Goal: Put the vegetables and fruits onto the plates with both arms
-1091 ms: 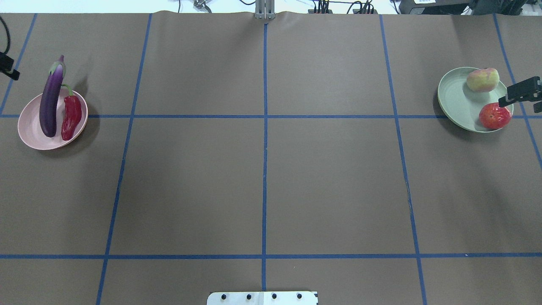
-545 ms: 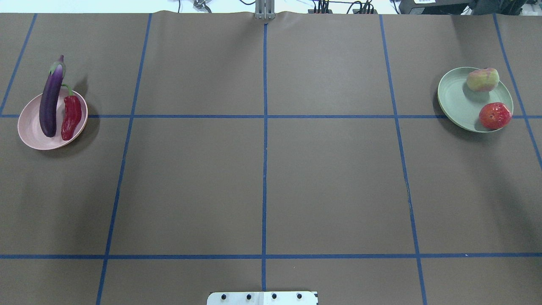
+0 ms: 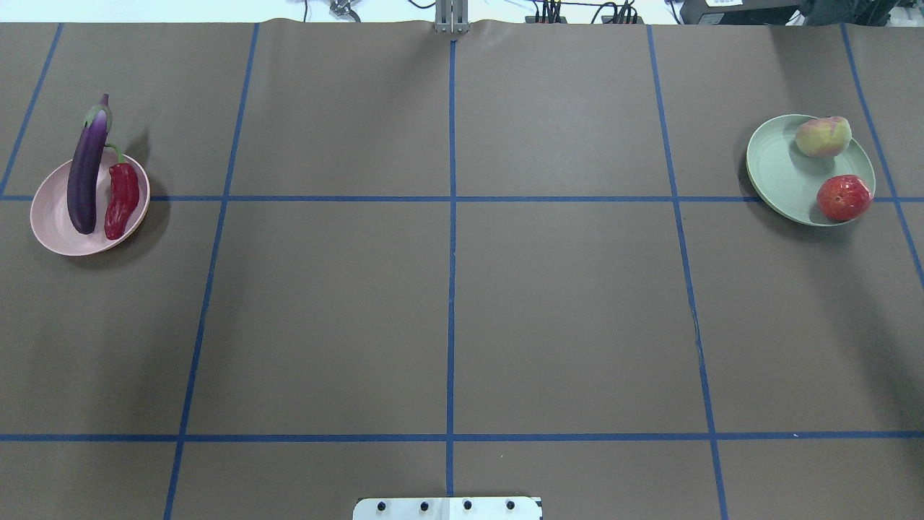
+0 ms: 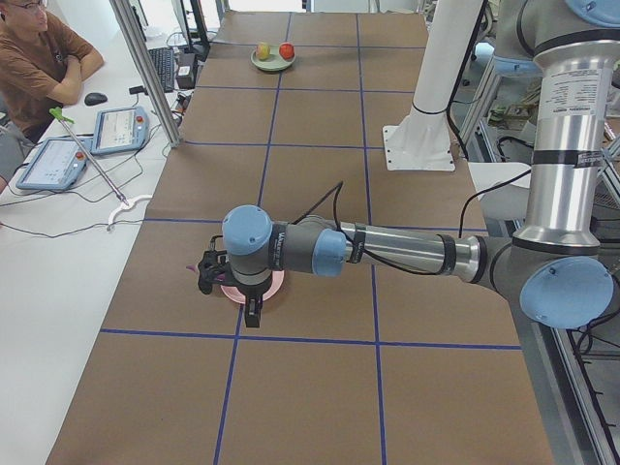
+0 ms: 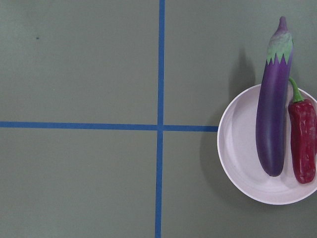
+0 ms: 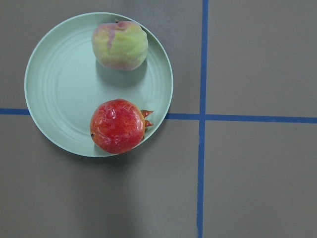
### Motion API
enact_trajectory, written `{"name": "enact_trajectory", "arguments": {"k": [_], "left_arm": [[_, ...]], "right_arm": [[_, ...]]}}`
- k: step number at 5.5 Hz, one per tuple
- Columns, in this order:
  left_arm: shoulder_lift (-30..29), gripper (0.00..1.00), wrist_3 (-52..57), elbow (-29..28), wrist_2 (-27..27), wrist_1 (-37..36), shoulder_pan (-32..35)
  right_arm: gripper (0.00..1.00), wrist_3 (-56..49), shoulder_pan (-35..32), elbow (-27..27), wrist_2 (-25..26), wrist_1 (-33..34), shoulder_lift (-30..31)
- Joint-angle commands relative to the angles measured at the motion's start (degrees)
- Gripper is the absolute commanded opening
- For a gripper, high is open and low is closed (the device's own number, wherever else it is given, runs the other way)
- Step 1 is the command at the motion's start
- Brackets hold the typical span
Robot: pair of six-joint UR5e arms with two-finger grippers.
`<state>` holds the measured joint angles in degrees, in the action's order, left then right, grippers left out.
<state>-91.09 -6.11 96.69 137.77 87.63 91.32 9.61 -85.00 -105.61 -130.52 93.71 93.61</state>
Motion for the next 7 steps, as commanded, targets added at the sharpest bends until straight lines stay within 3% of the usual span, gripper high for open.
{"name": "enact_trajectory", "arguments": {"k": [1, 7], "left_arm": [[0.4, 1.00, -0.3, 1.0, -0.8, -3.3, 0.0], [6.2, 1.00, -1.8, 6.5, -0.4, 4.0, -0.2]], "right_arm": [[1.00, 0.1, -0.2, -0.1, -0.3, 0.2, 0.5], [1.00, 0.2, -0.1, 0.0, -2.1, -0.3, 2.4]]}}
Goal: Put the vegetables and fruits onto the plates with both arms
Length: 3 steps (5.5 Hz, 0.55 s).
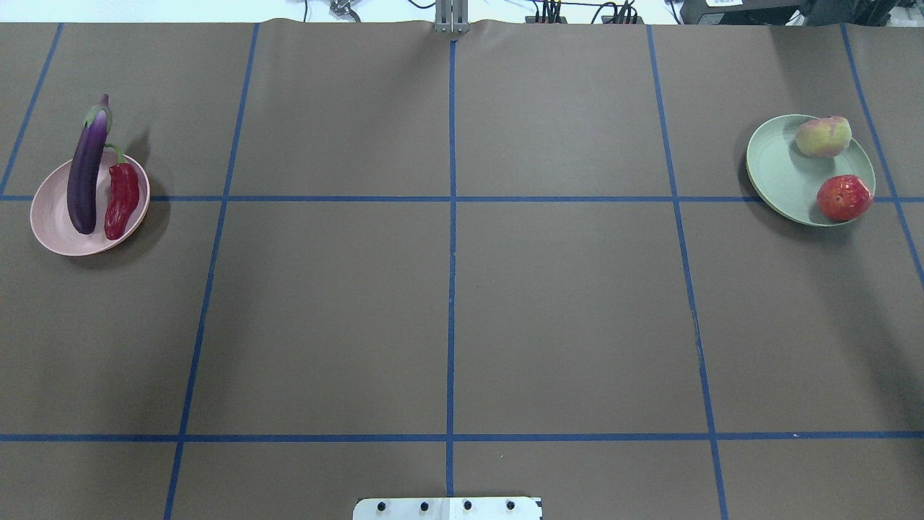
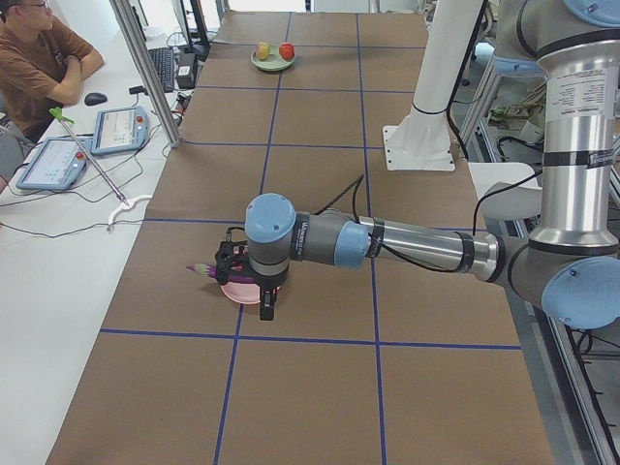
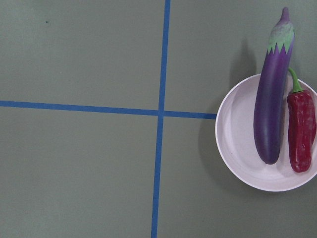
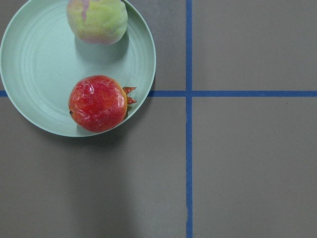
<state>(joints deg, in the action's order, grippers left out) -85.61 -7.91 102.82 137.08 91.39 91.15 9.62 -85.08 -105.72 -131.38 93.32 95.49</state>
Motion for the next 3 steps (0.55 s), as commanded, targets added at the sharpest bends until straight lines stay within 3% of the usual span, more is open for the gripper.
{"name": "enact_trajectory", "arguments": {"k": [1, 3], "left_arm": [[1.0, 1.00, 0.0, 0.4, 0.3, 0.0, 0.0], [1.3, 1.00, 0.0, 0.4, 0.3, 0.0, 0.0]], "right_arm": [[1.00, 0.3, 0.0, 0.0, -4.2, 0.0, 1.4], [1.00, 0.4, 0.0, 0.2, -4.6, 0.2, 1.6]]}}
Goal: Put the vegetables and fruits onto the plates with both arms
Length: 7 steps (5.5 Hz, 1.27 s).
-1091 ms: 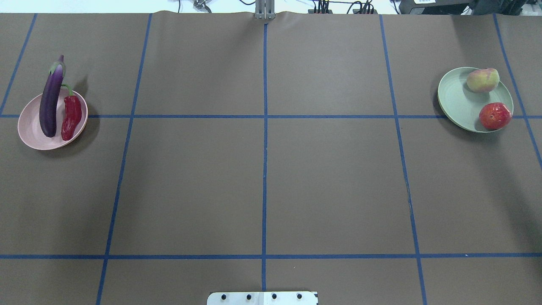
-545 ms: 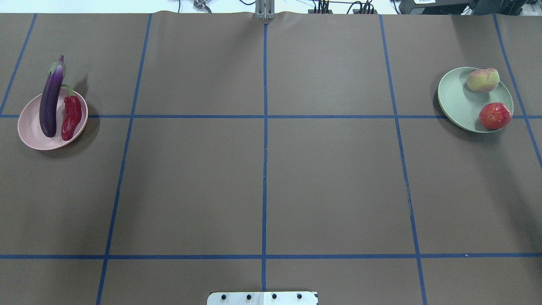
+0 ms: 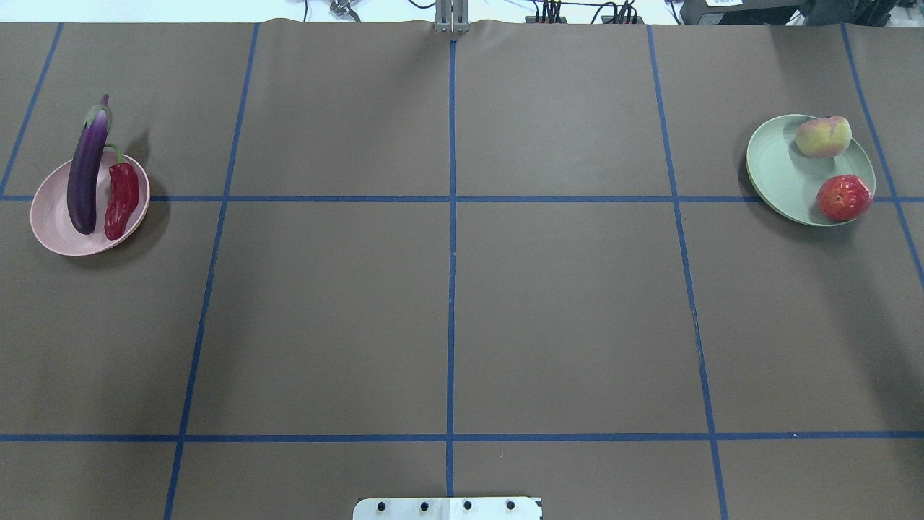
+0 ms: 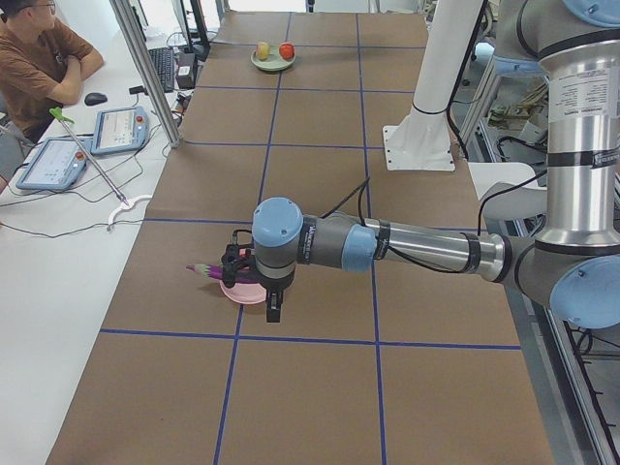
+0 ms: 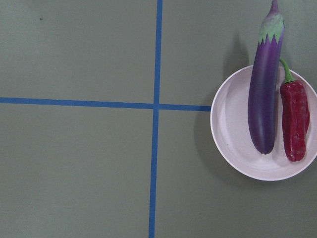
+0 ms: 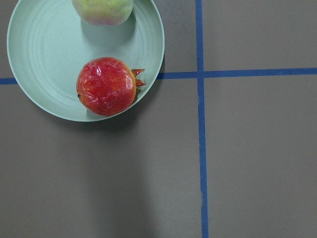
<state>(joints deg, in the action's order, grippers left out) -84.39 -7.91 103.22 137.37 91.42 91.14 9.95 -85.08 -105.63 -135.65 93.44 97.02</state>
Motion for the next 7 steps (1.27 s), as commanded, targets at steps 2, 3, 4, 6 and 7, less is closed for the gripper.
{"name": "enact_trajectory", "arguments": {"k": [2, 3, 4, 6, 7], "left_arm": [[1.0, 1.00, 0.0, 0.7, 0.0, 0.0, 0.1], [2.4, 1.00, 0.0, 1.8, 0.0, 0.0, 0.0], [2.5, 1.00, 0.0, 2.5, -0.2, 0.0, 0.1], [2.5, 1.00, 0.0, 3.8, -0.3, 0.0, 0.1], [2.4, 1.00, 0.1, 3.9, -0.3, 0.1, 0.0]], "right_arm": [[1.00, 0.3, 0.0, -0.1, -0.2, 0.0, 0.0], [1.00, 0.4, 0.0, 0.0, -0.2, 0.0, 0.0], [1.00, 0.4, 0.0, -0.3, -0.3, -0.1, 0.0], [1.00, 0.4, 0.0, -0.4, -0.5, -0.1, -0.1], [1.00, 0.4, 0.0, -0.2, -0.5, -0.1, -0.1]]}}
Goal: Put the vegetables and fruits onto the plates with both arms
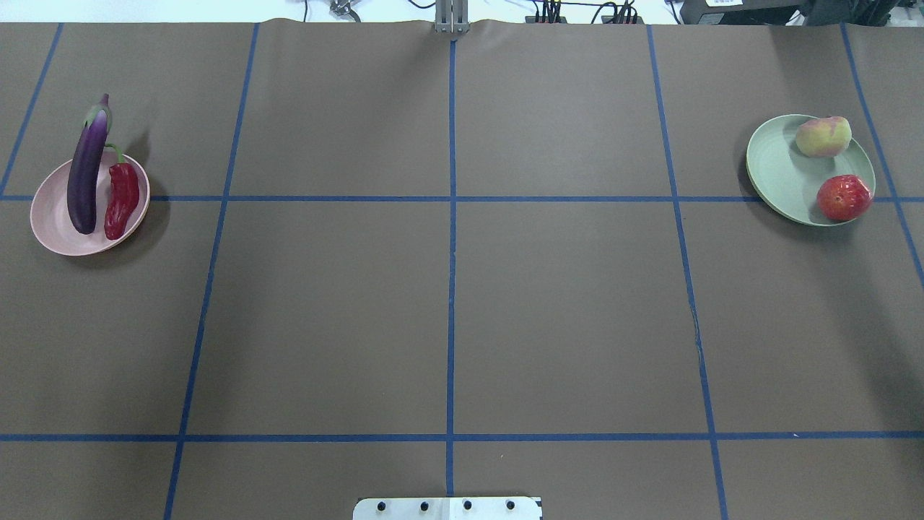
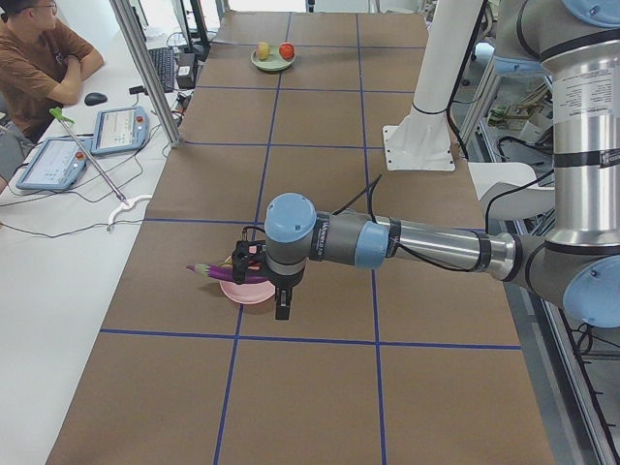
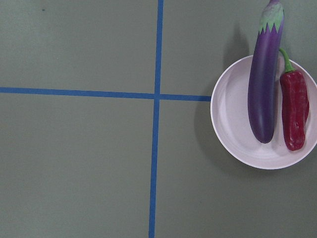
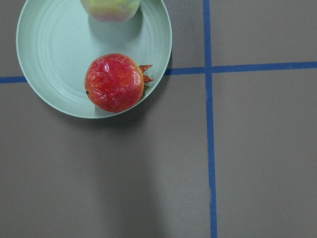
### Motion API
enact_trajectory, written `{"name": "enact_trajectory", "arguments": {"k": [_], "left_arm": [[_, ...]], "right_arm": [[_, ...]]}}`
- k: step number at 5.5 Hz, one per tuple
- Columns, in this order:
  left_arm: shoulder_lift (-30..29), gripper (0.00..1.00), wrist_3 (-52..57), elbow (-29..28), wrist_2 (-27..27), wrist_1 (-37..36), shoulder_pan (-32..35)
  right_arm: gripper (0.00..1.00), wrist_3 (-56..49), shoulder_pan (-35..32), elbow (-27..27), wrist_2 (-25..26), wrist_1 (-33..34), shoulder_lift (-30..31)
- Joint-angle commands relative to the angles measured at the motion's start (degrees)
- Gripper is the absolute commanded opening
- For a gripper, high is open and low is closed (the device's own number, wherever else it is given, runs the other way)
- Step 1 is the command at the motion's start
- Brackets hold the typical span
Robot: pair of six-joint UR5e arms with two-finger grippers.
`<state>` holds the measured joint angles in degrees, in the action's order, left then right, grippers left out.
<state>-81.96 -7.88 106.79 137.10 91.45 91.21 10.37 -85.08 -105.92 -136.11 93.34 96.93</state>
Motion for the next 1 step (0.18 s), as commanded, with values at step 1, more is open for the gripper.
{"name": "enact_trajectory", "arguments": {"k": [1], "left_arm": [[-0.5, 1.00, 0.3, 1.7, 0.3, 0.6, -0.1]], "right_arm": [[1.00, 0.0, 0.0, 0.3, 0.0, 0.1, 0.0]]}}
